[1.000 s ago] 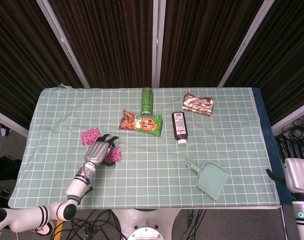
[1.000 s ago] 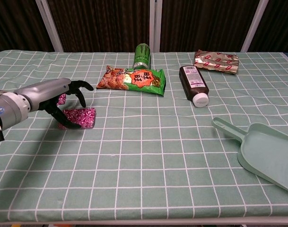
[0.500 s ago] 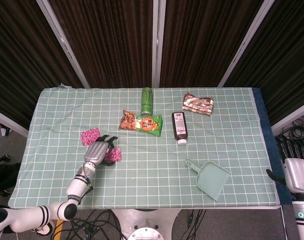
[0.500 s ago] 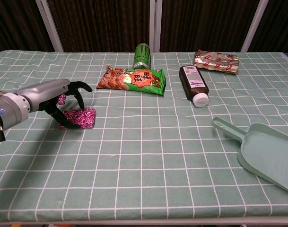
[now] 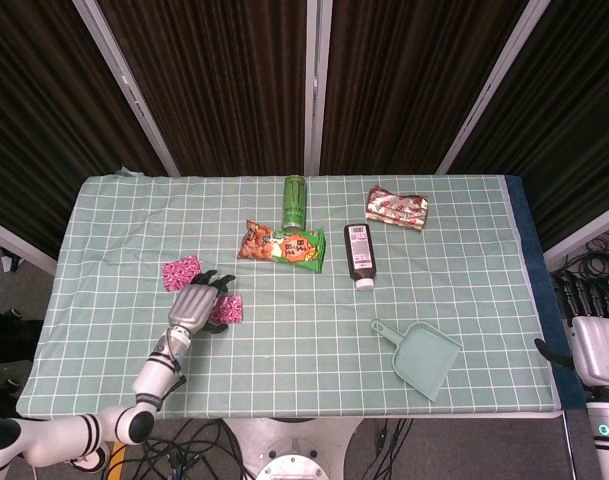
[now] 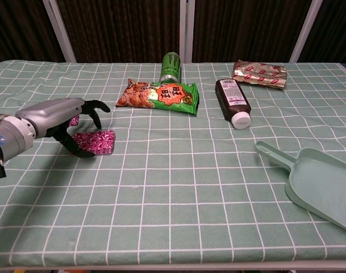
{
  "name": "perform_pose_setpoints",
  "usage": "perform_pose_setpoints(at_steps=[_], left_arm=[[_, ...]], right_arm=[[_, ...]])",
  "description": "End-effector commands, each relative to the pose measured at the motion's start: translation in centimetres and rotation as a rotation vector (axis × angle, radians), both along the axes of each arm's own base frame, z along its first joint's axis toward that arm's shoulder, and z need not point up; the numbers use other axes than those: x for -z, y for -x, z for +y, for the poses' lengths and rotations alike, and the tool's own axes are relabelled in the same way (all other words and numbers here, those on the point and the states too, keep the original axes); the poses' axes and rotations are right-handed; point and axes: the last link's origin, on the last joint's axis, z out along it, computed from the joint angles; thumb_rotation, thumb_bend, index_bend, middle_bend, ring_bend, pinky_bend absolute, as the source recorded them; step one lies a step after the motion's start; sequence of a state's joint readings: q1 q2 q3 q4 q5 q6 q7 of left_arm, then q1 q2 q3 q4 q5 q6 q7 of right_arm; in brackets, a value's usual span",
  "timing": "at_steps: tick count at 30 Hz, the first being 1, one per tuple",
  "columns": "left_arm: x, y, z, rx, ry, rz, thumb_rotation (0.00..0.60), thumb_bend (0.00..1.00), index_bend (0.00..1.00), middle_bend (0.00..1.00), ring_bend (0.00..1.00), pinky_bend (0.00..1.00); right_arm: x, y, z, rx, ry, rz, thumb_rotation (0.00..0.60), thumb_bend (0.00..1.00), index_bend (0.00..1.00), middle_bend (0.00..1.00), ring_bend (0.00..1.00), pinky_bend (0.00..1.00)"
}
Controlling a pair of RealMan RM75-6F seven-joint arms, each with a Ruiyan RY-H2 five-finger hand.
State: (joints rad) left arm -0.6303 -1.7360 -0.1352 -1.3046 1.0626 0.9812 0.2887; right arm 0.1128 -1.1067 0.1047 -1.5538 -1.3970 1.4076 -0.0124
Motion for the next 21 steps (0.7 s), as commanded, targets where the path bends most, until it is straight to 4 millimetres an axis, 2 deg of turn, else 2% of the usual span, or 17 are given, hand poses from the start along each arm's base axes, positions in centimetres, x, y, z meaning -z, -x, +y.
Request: perform_pose_setpoints(at_steps=[1,21], left_arm=[[-0.01,0.00,0.05,0.010,-0.014,0.008,0.600,0.16,0.16,0.30,0.06,0.13],[0.34,0.32,-0.04,0.002,-0.006,0.011,0.600,0.16,0.18,0.34,0.07,0.13]], right_arm=[[-0.02,0.01,-0.01,0.001,0.000,0.000,0.600,0.10,0.00,0.00,0.00,0.00],[-0.07,0.20,-0.04,0.009,-0.005,-0.009,0.600,0.10,0.00,0.00,0.00,0.00]])
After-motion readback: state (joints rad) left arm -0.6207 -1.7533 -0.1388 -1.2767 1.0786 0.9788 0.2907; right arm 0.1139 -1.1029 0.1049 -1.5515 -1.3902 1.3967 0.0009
